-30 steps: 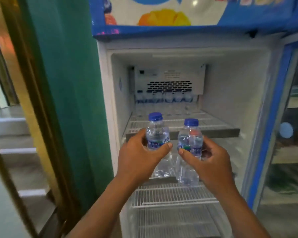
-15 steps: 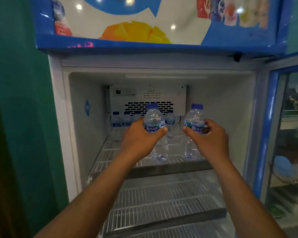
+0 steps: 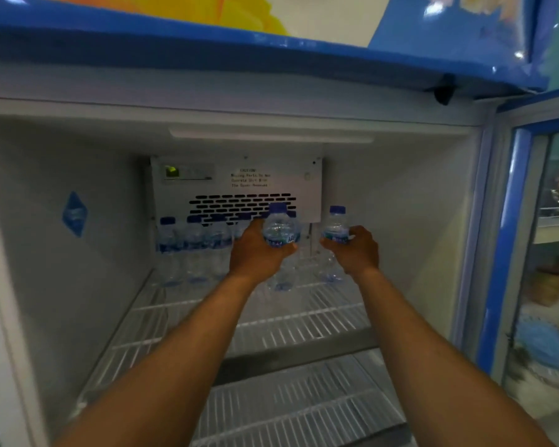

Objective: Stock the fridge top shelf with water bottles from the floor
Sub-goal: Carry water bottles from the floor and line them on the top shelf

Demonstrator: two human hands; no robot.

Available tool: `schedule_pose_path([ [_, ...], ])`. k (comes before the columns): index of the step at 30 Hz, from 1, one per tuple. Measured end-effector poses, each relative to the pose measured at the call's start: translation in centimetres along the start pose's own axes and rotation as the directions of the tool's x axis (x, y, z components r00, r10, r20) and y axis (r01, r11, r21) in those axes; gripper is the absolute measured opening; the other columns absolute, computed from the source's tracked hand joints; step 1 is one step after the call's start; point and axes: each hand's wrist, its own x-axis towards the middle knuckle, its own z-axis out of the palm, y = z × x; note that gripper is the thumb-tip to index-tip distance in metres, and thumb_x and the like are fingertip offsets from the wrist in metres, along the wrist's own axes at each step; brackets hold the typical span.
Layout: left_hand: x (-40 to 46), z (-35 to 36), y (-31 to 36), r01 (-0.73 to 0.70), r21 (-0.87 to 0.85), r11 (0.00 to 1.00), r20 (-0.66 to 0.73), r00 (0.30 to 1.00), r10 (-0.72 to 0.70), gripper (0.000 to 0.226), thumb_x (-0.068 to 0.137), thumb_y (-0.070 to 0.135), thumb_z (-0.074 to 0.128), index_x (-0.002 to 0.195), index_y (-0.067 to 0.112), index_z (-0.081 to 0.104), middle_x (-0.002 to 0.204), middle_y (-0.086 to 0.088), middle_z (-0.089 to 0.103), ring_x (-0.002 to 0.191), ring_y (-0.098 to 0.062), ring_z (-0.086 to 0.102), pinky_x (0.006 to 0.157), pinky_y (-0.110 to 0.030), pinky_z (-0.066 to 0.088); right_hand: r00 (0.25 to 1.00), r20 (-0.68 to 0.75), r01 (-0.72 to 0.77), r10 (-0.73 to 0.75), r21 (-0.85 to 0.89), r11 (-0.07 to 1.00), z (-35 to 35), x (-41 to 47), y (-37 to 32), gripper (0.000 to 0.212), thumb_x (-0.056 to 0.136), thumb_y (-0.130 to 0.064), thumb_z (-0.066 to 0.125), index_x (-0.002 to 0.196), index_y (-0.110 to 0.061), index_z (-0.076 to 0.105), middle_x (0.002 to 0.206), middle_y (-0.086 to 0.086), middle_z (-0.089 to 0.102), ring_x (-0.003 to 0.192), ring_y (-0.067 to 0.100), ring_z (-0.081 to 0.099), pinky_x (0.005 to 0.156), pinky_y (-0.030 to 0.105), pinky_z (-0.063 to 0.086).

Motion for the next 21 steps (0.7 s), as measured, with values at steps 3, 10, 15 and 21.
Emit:
schedule_pose_path([
  [3, 2.3, 1.5, -0.7, 0.054, -0.083, 0.995, 0.014, 0.999, -0.053, 0.070, 0.071, 0.034, 0.087, 0.131, 0.022, 0.053, 0.119, 0.007, 0.061, 0.097, -0.008, 0.056, 0.082, -0.021, 0.046, 0.998, 0.050, 0.027, -0.027, -0.013, 1.000, 1.9, 3.1, 1.1, 0.056, 0.075, -0.032, 0.086, 0.119, -0.009, 0.059, 0.119, 0.009, 0.067, 0.104, 0.025, 0.065, 0.078, 0.026, 0.048],
  [10, 6.3, 4.2, -2.8, 0.073, -0.099, 0.992, -0.009, 0.997, -0.074, 0.062, 0.069, 0.031, 0.089, 0.121, 0.025, 0.056, 0.119, 0.006, 0.063, 0.098, -0.011, 0.060, 0.087, -0.024, 0.049, 0.993, 0.113, 0.019, -0.018, -0.005, 1.000, 6.1, 8.9, 3.4, 0.049, 0.077, -0.024, 0.084, 0.119, -0.009, 0.063, 0.118, 0.008, 0.069, 0.098, 0.019, 0.064, 0.073, 0.021, 0.042],
  [15, 7.7, 5.2, -3.3, 0.092, -0.108, 0.990, 0.002, 0.996, -0.092, 0.063, 0.070, 0.030, 0.088, 0.122, 0.026, 0.053, 0.117, 0.006, 0.060, 0.100, -0.010, 0.057, 0.088, -0.023, 0.048, 0.993, 0.118, 0.002, 0.007, -0.073, 0.997, 8.2, 11.1, 5.1, 0.045, 0.075, -0.031, 0.084, 0.113, -0.011, 0.068, 0.110, 0.004, 0.072, 0.092, 0.018, 0.068, 0.064, 0.017, 0.040],
  [21, 8.7, 6.3, -3.4, 0.071, -0.119, 0.990, 0.027, 0.997, -0.068, 0.059, 0.073, 0.026, 0.087, 0.121, 0.026, 0.054, 0.110, 0.011, 0.058, 0.097, -0.007, 0.056, 0.081, -0.016, 0.044, 0.985, 0.168, -0.010, 0.029, -0.114, 0.993, 9.2, 12.8, 5.5, 0.039, 0.074, -0.035, 0.083, 0.103, -0.012, 0.070, 0.102, 0.002, 0.073, 0.075, 0.010, 0.061, 0.043, 0.011, 0.031],
])
